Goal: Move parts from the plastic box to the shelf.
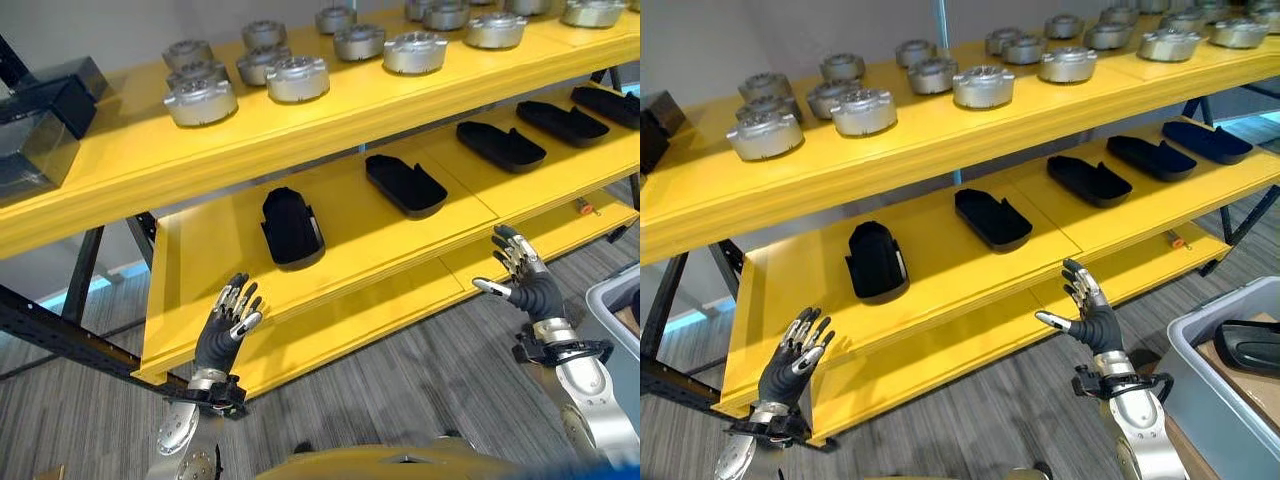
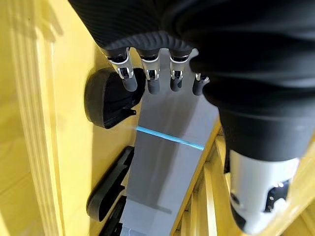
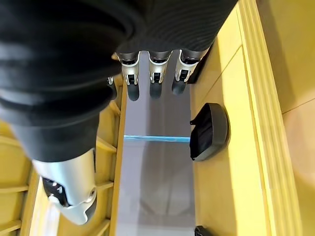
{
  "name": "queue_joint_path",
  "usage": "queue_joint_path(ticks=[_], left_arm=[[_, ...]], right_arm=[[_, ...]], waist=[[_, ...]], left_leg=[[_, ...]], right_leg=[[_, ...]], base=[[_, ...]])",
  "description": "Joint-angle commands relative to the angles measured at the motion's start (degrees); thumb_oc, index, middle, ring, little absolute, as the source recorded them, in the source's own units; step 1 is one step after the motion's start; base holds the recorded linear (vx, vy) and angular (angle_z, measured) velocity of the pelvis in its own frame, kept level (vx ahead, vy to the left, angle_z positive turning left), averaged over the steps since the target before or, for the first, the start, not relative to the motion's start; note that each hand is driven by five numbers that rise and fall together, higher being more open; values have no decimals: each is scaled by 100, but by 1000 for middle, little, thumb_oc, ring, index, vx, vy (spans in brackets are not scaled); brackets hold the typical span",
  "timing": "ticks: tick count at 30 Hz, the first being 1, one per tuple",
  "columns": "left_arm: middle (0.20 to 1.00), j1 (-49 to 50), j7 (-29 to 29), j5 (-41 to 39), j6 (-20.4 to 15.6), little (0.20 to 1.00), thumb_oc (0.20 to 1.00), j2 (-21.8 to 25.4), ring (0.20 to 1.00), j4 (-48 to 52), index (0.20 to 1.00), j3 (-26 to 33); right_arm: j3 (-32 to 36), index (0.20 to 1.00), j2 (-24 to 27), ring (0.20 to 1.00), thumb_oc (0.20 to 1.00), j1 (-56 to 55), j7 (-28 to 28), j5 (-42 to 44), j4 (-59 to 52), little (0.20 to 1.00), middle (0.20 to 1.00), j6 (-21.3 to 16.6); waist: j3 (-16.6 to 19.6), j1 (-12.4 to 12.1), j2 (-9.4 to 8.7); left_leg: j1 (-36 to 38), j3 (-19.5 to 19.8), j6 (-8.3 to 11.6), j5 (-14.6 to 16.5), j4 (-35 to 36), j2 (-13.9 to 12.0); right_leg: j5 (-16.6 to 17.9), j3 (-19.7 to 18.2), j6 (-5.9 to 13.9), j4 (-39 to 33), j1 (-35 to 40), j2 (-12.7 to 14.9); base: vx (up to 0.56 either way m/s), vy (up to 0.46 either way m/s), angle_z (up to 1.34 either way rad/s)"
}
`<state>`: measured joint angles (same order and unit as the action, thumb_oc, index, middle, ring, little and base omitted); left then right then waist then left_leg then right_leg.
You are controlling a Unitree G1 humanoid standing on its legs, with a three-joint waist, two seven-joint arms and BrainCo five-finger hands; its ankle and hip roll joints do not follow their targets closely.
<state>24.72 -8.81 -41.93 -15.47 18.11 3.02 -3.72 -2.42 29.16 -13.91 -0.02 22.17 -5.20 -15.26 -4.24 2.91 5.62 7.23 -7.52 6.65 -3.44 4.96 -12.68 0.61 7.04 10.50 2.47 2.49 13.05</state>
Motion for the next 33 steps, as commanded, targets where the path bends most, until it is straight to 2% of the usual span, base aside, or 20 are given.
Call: queue_joint_path(ticks=[1,8,15,21,23,26,27,28,29,30,31,33], left_arm=[[1000,-98,-74,-9,-218,1000,1000,240,1000,202,1000,363],[1000,-74,-118,25,-185,1000,1000,225,1000,177,1000,305],[1000,-120,-122,68,-168,1000,1000,222,1000,158,1000,227],[1000,-258,-108,32,-141,1000,1000,228,1000,136,1000,46],[1000,-506,-23,-12,-169,1000,1000,232,1000,103,1000,-81],[1000,-643,-14,-100,-173,1000,1000,199,1000,95,1000,-226],[1000,-711,-25,-123,-169,1000,1000,203,1000,75,1000,-318],[1000,-720,-26,-124,-173,1000,1000,203,1000,68,1000,-322],[1000,-782,-97,-212,-140,1000,1000,247,1000,62,1000,-459],[1000,-834,-127,-251,-97,1000,1000,259,1000,20,1000,-575],[1000,-891,-159,-265,-71,1000,1000,267,1000,-10,1000,-645],[1000,-901,-184,-249,-53,1000,1000,283,1000,-52,1000,-666]], right_arm=[[221,1000,-181,1000,1000,256,-101,278,-384,1000,1000,-198],[140,1000,-234,1000,1000,168,-180,353,-311,1000,1000,-139],[90,1000,-184,1000,1000,55,-233,286,-286,1000,1000,-87],[126,1000,-54,1000,1000,11,-220,267,-229,1000,1000,-102],[111,1000,65,1000,1000,100,-186,238,-201,1000,1000,-131],[167,1000,155,1000,1000,53,-174,263,-264,1000,1000,-177],[201,1000,180,1000,1000,57,-158,270,-250,1000,1000,-205],[206,1000,179,1000,1000,58,-159,271,-248,1000,1000,-206],[259,1000,239,1000,1000,9,-161,251,-232,1000,1000,-245],[304,1000,263,1000,1000,-19,-127,228,-197,1000,1000,-262],[365,1000,300,1000,1000,-31,-102,202,-172,1000,1000,-285],[406,1000,324,1000,1000,-59,-87,172,-150,1000,1000,-292]], waist=[[-11,13,-371],[70,66,-336],[92,132,-212],[-34,237,-40],[-214,277,23],[-359,302,-19],[-424,278,-63],[-420,285,-56],[-534,249,-132],[-596,230,-194],[-631,247,-245],[-625,255,-277]], left_leg=[[-258,-66,-137,-539,-39,79],[-131,-132,-150,-501,-22,119],[-75,-146,-124,-543,4,120],[-66,-80,-86,-701,-12,-16],[-159,-27,-69,-847,-68,-176],[-362,28,-69,-1010,-325,-367],[-530,87,-54,-1202,-586,-454],[-560,109,-47,-1197,-611,-463],[-749,238,7,-1549,-823,-557],[-897,283,48,-1759,-904,-570],[-1024,184,54,-1867,-941,-590],[-1043,114,33,-1880,-879,-580]], right_leg=[[-5,161,-140,237,243,-36],[24,100,-124,195,301,4],[-34,52,-142,253,298,-14],[-400,-24,-297,884,68,-181],[-729,-87,-447,1591,-338,-344],[-975,-156,-654,1967,-578,-552],[-998,-133,-720,1998,-578,-622],[-998,-118,-727,2002,-588,-628],[-1003,-124,-831,1989,-626,-733],[-979,-74,-880,1944,-618,-735],[-931,-18,-911,1855,-586,-742],[-870,-7,-918,1762,-581,-758]], base=[[25,-16,-4],[10,-3,-5],[3,-6,-6],[-10,-52,1],[-114,-229,2],[-71,-304,-7],[-27,-259,-18],[-37,-349,-12],[-46,-295,-3],[-55,-393,10],[-35,-192,27],[10,-158,22]])
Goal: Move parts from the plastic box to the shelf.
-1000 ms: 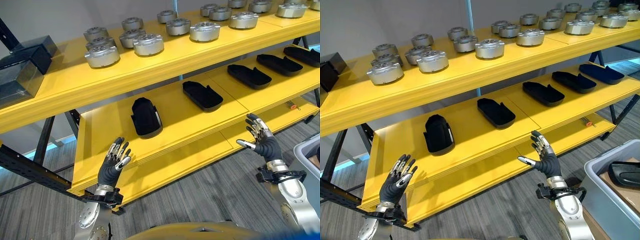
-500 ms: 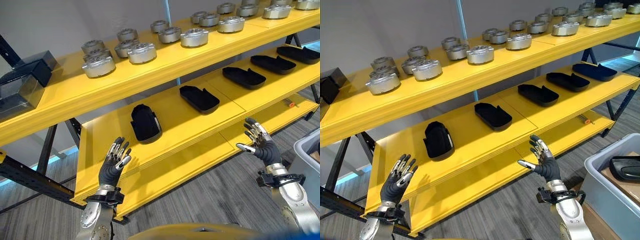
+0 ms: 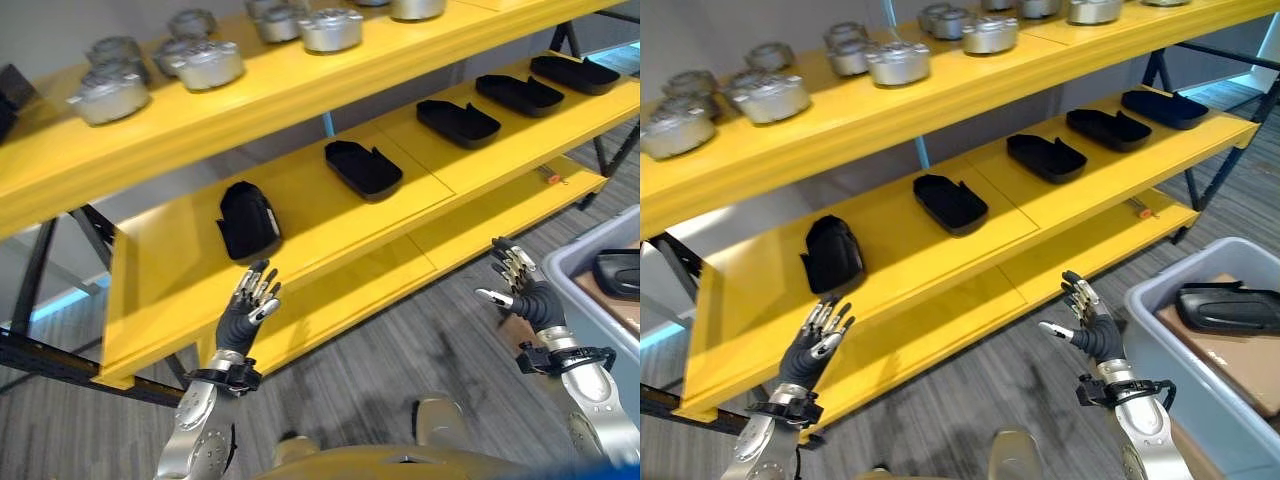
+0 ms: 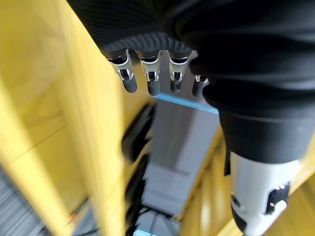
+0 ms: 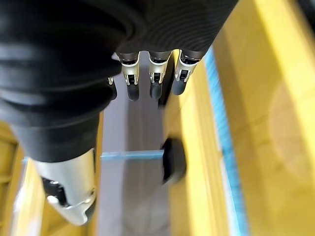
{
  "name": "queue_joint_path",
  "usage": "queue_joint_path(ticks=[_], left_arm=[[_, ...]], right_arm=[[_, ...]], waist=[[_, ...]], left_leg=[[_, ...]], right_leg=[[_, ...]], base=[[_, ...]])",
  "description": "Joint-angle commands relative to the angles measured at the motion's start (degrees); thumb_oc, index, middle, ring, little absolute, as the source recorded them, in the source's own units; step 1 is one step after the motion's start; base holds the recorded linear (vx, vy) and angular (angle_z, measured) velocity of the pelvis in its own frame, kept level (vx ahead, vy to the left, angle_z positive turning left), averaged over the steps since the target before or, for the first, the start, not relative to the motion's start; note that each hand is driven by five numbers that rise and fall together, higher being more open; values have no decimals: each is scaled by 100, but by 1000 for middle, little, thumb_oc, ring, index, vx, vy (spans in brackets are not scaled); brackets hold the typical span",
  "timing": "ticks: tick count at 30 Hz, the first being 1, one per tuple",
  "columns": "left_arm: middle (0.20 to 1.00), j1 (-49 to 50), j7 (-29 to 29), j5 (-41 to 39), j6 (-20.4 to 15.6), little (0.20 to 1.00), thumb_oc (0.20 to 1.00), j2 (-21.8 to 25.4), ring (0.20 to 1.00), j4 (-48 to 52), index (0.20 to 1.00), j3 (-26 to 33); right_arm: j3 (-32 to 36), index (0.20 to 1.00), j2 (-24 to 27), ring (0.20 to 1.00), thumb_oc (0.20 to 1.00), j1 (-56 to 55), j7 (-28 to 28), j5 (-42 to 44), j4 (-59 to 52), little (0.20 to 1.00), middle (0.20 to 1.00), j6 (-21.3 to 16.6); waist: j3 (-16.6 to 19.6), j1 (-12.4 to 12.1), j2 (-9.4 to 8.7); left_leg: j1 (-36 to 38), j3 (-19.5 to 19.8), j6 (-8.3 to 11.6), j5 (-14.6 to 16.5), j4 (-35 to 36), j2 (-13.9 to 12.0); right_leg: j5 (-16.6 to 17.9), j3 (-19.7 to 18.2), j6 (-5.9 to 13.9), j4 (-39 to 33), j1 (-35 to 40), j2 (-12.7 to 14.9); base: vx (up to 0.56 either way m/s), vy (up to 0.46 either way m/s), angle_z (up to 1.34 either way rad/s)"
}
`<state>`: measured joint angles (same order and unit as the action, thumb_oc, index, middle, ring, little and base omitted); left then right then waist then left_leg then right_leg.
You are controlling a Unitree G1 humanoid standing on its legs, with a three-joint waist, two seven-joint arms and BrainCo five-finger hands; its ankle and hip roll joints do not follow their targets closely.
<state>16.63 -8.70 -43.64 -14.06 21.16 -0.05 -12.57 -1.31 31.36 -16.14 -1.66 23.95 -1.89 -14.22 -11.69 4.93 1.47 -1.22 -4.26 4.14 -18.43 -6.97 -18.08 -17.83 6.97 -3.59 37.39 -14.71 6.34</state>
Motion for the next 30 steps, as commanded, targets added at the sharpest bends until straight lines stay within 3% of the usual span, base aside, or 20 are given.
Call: queue_joint_path(ticks=[1,2,3,5,6,9,11,12,13,15,21,26,30], left_arm=[[1000,-62,-199,-100,-191,1000,1000,-22,1000,284,1000,228],[1000,-30,-175,-103,-188,1000,1000,-39,1000,313,1000,249],[1000,8,-129,-22,-216,1000,1000,-70,1000,322,1000,300],[1000,52,-106,24,-234,1000,1000,-77,1000,319,1000,347],[1000,53,-105,25,-234,1000,1000,-76,1000,319,1000,347],[1000,155,-83,137,-258,1000,1000,-104,1000,336,1000,433],[1000,253,-83,208,-283,1000,1000,-145,1000,338,1000,523],[1000,261,-87,203,-291,1000,1000,-146,1000,352,1000,548],[1000,297,-104,168,-292,1000,1000,-170,1000,364,1000,566],[1000,292,-133,172,-298,1000,1000,-190,1000,370,1000,555],[1000,245,-136,135,-316,1000,1000,-217,1000,398,1000,543],[1000,196,70,298,-375,1000,1000,-167,1000,429,1000,645],[1000,90,171,388,-410,1000,1000,-142,1000,413,1000,637]], right_arm=[[306,1000,107,1000,1000,158,96,-26,-459,1000,1000,-397],[320,1000,115,1000,1000,168,111,-43,-450,1000,1000,-395],[310,1000,130,1000,1000,226,114,-53,-392,1000,1000,-412],[309,1000,117,1000,1000,240,92,-27,-351,1000,1000,-419],[308,1000,115,1000,1000,240,91,-26,-349,1000,1000,-421],[263,1000,62,1000,1000,220,50,-62,-293,1000,1000,-413],[160,1000,2,1000,1000,337,53,-120,-221,1000,1000,-444],[125,1000,-10,1000,1000,399,42,-117,-212,1000,1000,-453],[30,1000,-61,1000,1000,483,34,-91,-210,1000,1000,-454],[24,1000,-173,1000,1000,505,-26,-56,-221,1000,1000,-460],[14,1000,-331,1000,1000,365,-50,-41,-234,1000,1000,-393],[-353,1000,-532,1000,1000,586,-73,-6,-50,1000,1000,-214],[-483,1000,-618,1000,1000,744,-25,-33,-22,1000,1000,-174]], waist=[[122,30,136],[114,-1,153],[79,-123,166],[49,-197,200],[42,-197,192],[-72,-356,235],[-170,-532,235],[-186,-595,236],[-174,-623,234],[-85,-651,212],[209,-550,66],[532,-532,-95],[606,-479,-166]], left_leg=[[-165,-168,254,-327,424,59],[-174,-31,221,-251,539,223],[-305,418,158,-29,825,749],[-444,482,133,36,1038,1074],[-427,477,129,40,1043,1082],[-782,627,83,39,1068,1697],[-985,1006,78,50,913,2064],[-1037,1221,93,39,850,2138],[-939,1306,-60,205,846,2153],[-766,1551,-147,208,979,2181],[-488,1273,-362,551,924,2225],[-85,865,-656,966,1160,2268],[32,670,-778,1175,1197,2298]], right_leg=[[1017,-14,511,-1827,1169,-107],[1065,-62,528,-1933,1174,-149],[1187,-178,544,-2204,1236,-217],[1334,-208,544,-2437,1331,-379],[1333,-211,548,-2452,1352,-371],[1416,-247,515,-2699,1595,-600],[1453,-447,502,-2804,1726,-780],[1464,-559,488,-2835,1735,-845],[1432,-642,481,-2803,1700,-890],[1439,-756,464,-2894,1728,-936],[1411,-899,538,-3135,2012,-750],[1526,-1345,813,-3174,2000,-542],[1598,-1584,944,-3031,1881,-472]], base=[[37,-181,-2],[86,-187,-1],[90,-166,-1],[80,-133,-10],[73,-103,-29],[82,-104,-10],[67,-73,-19],[28,-27,-90],[14,12,-163],[61,54,-188],[141,121,-53],[188,183,-63],[106,116,-6]])
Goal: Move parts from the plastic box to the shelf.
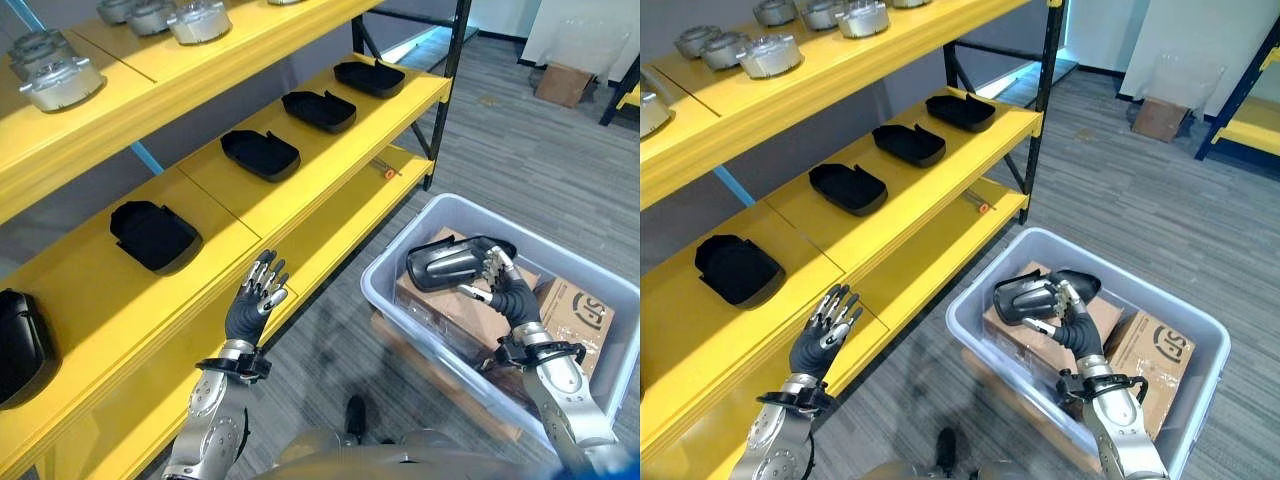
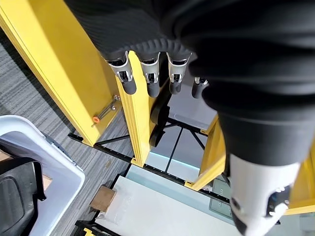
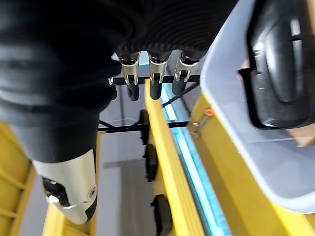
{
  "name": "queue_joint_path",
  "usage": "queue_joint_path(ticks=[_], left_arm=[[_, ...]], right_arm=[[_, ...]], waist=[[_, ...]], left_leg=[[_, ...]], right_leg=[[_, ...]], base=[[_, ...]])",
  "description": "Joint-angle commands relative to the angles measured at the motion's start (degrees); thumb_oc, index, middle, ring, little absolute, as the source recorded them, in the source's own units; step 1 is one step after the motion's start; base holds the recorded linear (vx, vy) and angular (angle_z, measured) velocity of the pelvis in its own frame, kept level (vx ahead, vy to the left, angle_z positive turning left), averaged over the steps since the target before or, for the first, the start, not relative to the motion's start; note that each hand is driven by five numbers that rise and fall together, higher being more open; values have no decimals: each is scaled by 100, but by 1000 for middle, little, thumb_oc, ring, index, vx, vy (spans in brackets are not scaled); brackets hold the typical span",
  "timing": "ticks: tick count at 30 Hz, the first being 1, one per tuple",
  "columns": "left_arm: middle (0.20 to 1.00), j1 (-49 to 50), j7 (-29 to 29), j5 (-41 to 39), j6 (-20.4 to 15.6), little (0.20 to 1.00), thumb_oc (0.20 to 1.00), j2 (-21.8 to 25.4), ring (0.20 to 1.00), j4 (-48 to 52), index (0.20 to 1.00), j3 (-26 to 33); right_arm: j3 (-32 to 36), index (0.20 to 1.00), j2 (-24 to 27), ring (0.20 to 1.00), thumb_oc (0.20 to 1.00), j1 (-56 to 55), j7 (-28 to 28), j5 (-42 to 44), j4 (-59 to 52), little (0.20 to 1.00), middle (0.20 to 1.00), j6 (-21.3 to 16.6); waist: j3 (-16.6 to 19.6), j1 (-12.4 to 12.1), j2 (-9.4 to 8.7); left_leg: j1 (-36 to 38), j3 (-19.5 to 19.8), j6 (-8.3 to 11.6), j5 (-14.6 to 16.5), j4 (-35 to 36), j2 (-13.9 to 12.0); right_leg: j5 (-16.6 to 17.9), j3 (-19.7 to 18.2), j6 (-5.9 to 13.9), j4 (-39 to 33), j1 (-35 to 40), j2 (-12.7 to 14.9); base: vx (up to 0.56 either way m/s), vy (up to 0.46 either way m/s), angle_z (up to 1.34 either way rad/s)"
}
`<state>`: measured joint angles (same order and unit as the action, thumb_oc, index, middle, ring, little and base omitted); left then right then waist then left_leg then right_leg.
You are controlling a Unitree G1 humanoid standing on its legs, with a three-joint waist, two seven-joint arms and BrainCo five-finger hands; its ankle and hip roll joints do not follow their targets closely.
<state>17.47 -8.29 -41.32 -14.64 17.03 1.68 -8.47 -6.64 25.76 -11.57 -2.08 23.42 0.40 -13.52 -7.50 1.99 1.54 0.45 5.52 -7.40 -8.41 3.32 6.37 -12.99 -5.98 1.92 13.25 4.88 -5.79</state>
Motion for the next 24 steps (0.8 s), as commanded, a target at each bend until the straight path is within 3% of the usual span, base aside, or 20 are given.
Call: queue_joint_path(ticks=[1,5,8,10,11,12,13,14,15,16,17,18,24], left_arm=[[1000,-26,155,166,-353,1000,1000,274,1000,241,1000,230],[1000,-224,249,266,-390,1000,1000,342,1000,193,1000,189],[1000,-283,335,378,-394,1000,1000,384,1000,144,1000,165],[1000,-228,369,382,-380,1000,1000,448,1000,220,1000,208],[1000,-211,366,380,-371,1000,1000,452,1000,240,1000,226],[1000,-210,366,380,-371,1000,1000,452,1000,241,1000,226],[1000,-198,352,371,-358,1000,1000,457,1000,250,1000,233],[1000,-180,330,303,-331,1000,1000,422,1000,242,1000,256],[1000,-179,318,279,-314,1000,1000,391,1000,221,1000,249],[1000,-185,316,279,-315,1000,1000,385,1000,220,1000,249],[1000,-191,272,360,-319,1000,1000,349,1000,109,1000,179],[1000,-210,244,308,-329,1000,1000,295,1000,141,1000,178],[1000,-247,196,262,-289,1000,1000,214,1000,102,1000,74]], right_arm=[[32,1000,-82,1000,1000,326,29,27,-238,1000,1000,-242],[-68,1000,-151,1000,1000,470,90,29,-192,1000,1000,-254],[-143,1000,-198,1000,1000,491,89,26,-236,1000,1000,-234],[-217,1000,-208,1000,1000,517,68,23,-272,1000,1000,-208],[-229,1000,-224,1000,1000,541,77,4,-264,1000,1000,-192],[-229,1000,-225,1000,1000,540,78,3,-265,1000,1000,-191],[-248,1000,-252,1000,1000,580,100,-4,-215,1000,1000,-192],[-280,1000,-272,1000,1000,691,126,-43,-122,1000,1000,-196],[-323,1000,-269,1000,1000,791,157,-133,-59,1000,1000,-180],[-323,1000,-266,1000,1000,797,162,-140,-59,1000,1000,-180],[-260,1000,-246,1000,1000,653,165,-129,-159,1000,1000,-192],[-202,1000,-205,1000,1000,599,161,-11,-243,1000,1000,-219],[37,1000,-99,1000,1000,406,190,134,-215,1000,1000,-285]], waist=[[191,-184,-179],[130,-136,-186],[-26,-58,-200],[-198,-92,-150],[-179,-154,-125],[-183,-142,-122],[-174,-196,-111],[-160,-319,-93],[-169,-351,-84],[-189,-345,-81],[-157,-240,-194],[-65,-256,-202],[70,-101,-216]], left_leg=[[-102,-347,359,214,168,-142],[33,-498,291,363,168,-138],[212,-629,224,453,168,-148],[369,-827,207,563,168,-180],[387,-937,217,617,168,-195],[394,-924,218,620,168,-198],[428,-1039,240,681,168,-218],[462,-1358,337,794,168,-337],[546,-1486,406,918,168,-421],[515,-1539,386,859,168,-422],[622,-1456,438,939,168,-390],[642,-1520,505,968,168,-446],[579,-1642,668,1138,-347,-606]], right_leg=[[1139,-325,421,-557,-118,747],[1256,-397,544,5,-407,739],[1807,-301,761,848,-899,672],[1862,544,765,1169,-1244,870],[1834,939,663,978,-1266,1040],[1833,955,660,967,-1249,1040],[1782,1380,608,708,-1198,1240],[1743,2374,510,145,-1246,1505],[1926,2813,658,-92,-1417,1612],[2013,2892,600,-140,-1417,1618],[2082,2498,599,-815,-1080,1450],[2061,2507,545,-1180,-851,1330],[1869,2365,348,-1384,-464,1147]], base=[[107,119,-17],[50,60,-45],[7,43,-30],[3,82,-56],[25,47,-100],[31,14,-112],[21,-55,-105],[112,-115,-145],[48,-112,-161],[165,-243,-150],[141,-267,-37],[265,-340,40],[107,-131,1]])
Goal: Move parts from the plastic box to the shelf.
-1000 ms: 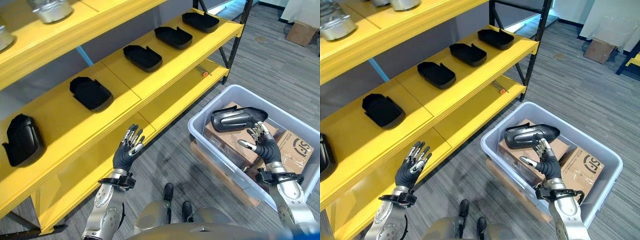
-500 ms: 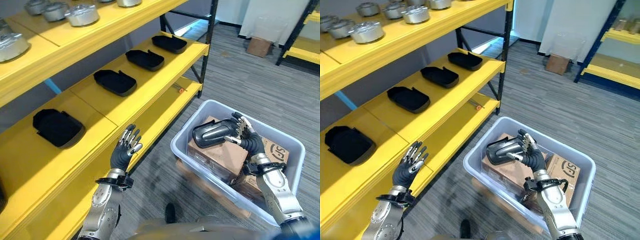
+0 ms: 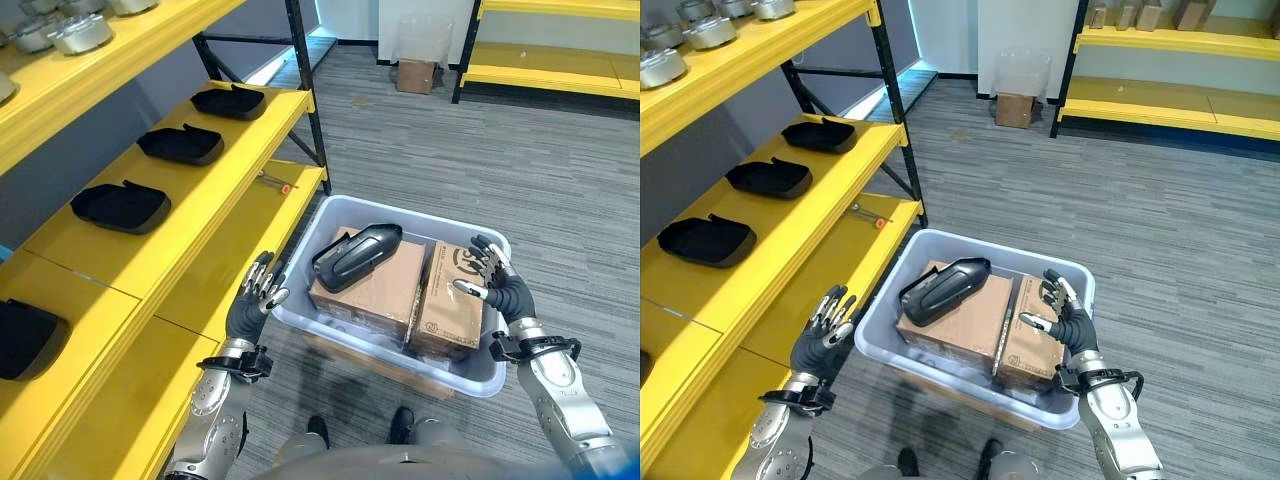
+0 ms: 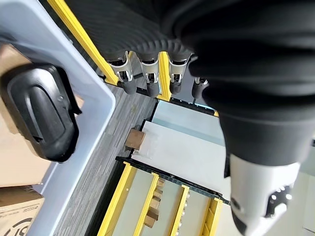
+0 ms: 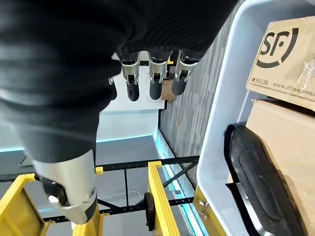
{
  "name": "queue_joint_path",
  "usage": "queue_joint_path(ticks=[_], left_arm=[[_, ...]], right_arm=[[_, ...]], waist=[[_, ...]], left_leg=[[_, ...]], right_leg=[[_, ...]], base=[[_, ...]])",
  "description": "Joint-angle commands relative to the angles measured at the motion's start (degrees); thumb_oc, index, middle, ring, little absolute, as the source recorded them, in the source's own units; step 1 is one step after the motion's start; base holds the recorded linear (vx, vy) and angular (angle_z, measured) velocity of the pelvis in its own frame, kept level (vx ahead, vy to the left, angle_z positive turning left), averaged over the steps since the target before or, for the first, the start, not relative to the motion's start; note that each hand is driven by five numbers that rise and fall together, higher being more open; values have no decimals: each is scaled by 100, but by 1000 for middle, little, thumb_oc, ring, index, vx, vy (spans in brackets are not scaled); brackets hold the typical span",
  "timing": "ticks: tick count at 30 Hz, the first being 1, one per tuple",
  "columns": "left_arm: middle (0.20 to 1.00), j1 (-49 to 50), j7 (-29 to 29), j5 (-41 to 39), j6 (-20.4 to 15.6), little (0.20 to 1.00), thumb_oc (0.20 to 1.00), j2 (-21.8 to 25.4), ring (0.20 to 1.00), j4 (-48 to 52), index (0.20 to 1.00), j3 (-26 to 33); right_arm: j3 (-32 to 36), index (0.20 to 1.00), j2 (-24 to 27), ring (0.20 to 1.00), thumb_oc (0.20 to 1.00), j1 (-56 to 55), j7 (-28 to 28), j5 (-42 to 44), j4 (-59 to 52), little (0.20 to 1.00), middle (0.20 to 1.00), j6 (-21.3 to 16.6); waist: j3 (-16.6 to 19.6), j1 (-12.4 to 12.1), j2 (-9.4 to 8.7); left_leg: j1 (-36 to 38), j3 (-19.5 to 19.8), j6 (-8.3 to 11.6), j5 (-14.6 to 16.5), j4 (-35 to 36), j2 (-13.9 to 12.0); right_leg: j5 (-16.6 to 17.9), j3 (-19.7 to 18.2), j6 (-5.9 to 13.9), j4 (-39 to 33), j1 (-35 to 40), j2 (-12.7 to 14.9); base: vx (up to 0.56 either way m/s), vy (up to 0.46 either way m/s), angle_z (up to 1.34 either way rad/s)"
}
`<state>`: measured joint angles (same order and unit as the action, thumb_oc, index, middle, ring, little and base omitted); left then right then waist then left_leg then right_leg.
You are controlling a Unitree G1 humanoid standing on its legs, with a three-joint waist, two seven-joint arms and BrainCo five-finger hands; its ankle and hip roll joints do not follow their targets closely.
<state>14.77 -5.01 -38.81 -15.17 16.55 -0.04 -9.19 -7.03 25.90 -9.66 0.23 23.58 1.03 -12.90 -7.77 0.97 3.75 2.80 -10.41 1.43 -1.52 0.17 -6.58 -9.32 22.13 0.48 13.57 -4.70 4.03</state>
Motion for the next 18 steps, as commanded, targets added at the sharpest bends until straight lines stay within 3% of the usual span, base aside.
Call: queue_joint_path(ticks=[1,2,3,5,7,8,9,10,11,12,13,14,16,17,18], left_arm=[[1000,-16,-114,15,-231,1000,1000,262,1000,263,1000,129],[1000,-54,-111,23,-237,1000,1000,271,1000,279,1000,117],[1000,-124,-109,10,-250,1000,1000,297,1000,304,1000,94],[1000,-112,-116,-19,-271,1000,1000,285,1000,332,1000,84],[1000,-106,-88,-13,-274,1000,1000,279,1000,334,1000,83],[1000,-120,-79,-19,-262,1000,1000,271,1000,332,1000,80],[1000,-103,-75,-39,-240,1000,1000,246,1000,337,1000,102],[1000,-59,-35,-121,-251,1000,1000,220,1000,373,1000,151],[1000,-61,-35,-121,-250,1000,1000,222,1000,374,1000,152],[1000,-82,25,-134,-287,1000,1000,219,1000,368,1000,165],[1000,-84,27,-133,-289,1000,1000,219,1000,366,1000,164],[1000,-145,102,-144,-332,1000,1000,216,1000,330,1000,185],[1000,-207,117,-122,-378,1000,1000,189,1000,249,1000,199],[1000,-166,46,-116,-353,1000,1000,154,1000,242,1000,219],[1000,-165,37,-89,-347,1000,1000,155,1000,262,1000,207]], right_arm=[[110,1000,-104,1000,1000,189,-11,134,-273,1000,1000,-349],[129,1000,-101,1000,1000,181,-5,171,-302,1000,1000,-361],[142,1000,-52,1000,1000,193,21,236,-348,1000,1000,-406],[110,1000,-13,1000,1000,230,-4,230,-370,1000,1000,-415],[88,1000,-2,1000,1000,245,1,200,-375,1000,1000,-417],[88,1000,-9,1000,1000,266,11,191,-382,1000,1000,-415],[90,1000,-28,1000,1000,278,39,179,-360,1000,1000,-422],[84,1000,-45,1000,1000,306,98,195,-338,1000,1000,-465],[84,1000,-47,1000,1000,309,98,195,-338,1000,1000,-466],[71,1000,-60,1000,1000,336,150,187,-302,1000,1000,-479],[68,1000,-60,1000,1000,340,152,185,-298,1000,1000,-481],[43,1000,-14,1000,1000,427,245,160,-188,1000,1000,-479],[119,1000,58,1000,1000,438,292,115,-165,1000,1000,-494],[133,1000,-13,1000,1000,375,268,124,-111,1000,1000,-474],[132,1000,-57,1000,1000,361,273,131,-70,1000,1000,-472]], waist=[[93,40,-451],[63,63,-463],[-72,80,-480],[-259,17,-490],[-318,-30,-487],[-322,-32,-526],[-293,-28,-575],[-281,-63,-648],[-276,-67,-661],[-289,-96,-668],[-286,-100,-666],[-308,-147,-540],[-296,-137,-363],[-158,-90,-251],[-99,-111,-234]], left_leg=[[264,-47,-157,483,-227,664],[155,-56,-109,532,-466,638],[-212,-72,40,486,-1387,483],[-571,245,228,253,-2374,523],[-662,488,263,142,-2532,580],[-758,627,232,86,-2391,569],[-765,680,166,149,-2021,381],[-579,723,94,177,-1177,-64],[-567,713,91,139,-1130,-51],[-644,918,108,-119,-801,-301],[-610,911,119,-155,-730,-310],[-667,1342,280,-885,56,-778],[-593,1416,561,-1279,416,-950],[-375,1116,642,-926,483,-966],[-295,1036,617,-824,483,-889]], right_leg=[[1472,-499,455,-1459,550,150],[1445,-494,425,-1469,579,158],[1380,-519,324,-1423,607,125],[1352,-629,185,-1436,688,52],[1323,-680,156,-1457,723,13],[1341,-698,182,-1485,717,60],[1364,-730,249,-1498,713,125],[1348,-903,353,-1469,711,239],[1356,-910,353,-1470,699,252],[1341,-1009,395,-1449,648,296],[1331,-1012,388,-1435,640,288],[1243,-1240,465,-1438,599,309],[1229,-1333,596,-1527,719,347],[1259,-1405,680,-1637,815,404],[1339,-1403,715,-1681,860,498]], base=[[47,-93,11],[-4,-147,9],[-55,-133,8],[-53,-86,22],[-11,13,1],[37,63,-20],[116,173,-17],[112,152,-15],[78,190,-15],[2,62,-35],[16,233,-46],[47,256,-52],[141,393,-54],[246,427,-57],[271,423,-44]])
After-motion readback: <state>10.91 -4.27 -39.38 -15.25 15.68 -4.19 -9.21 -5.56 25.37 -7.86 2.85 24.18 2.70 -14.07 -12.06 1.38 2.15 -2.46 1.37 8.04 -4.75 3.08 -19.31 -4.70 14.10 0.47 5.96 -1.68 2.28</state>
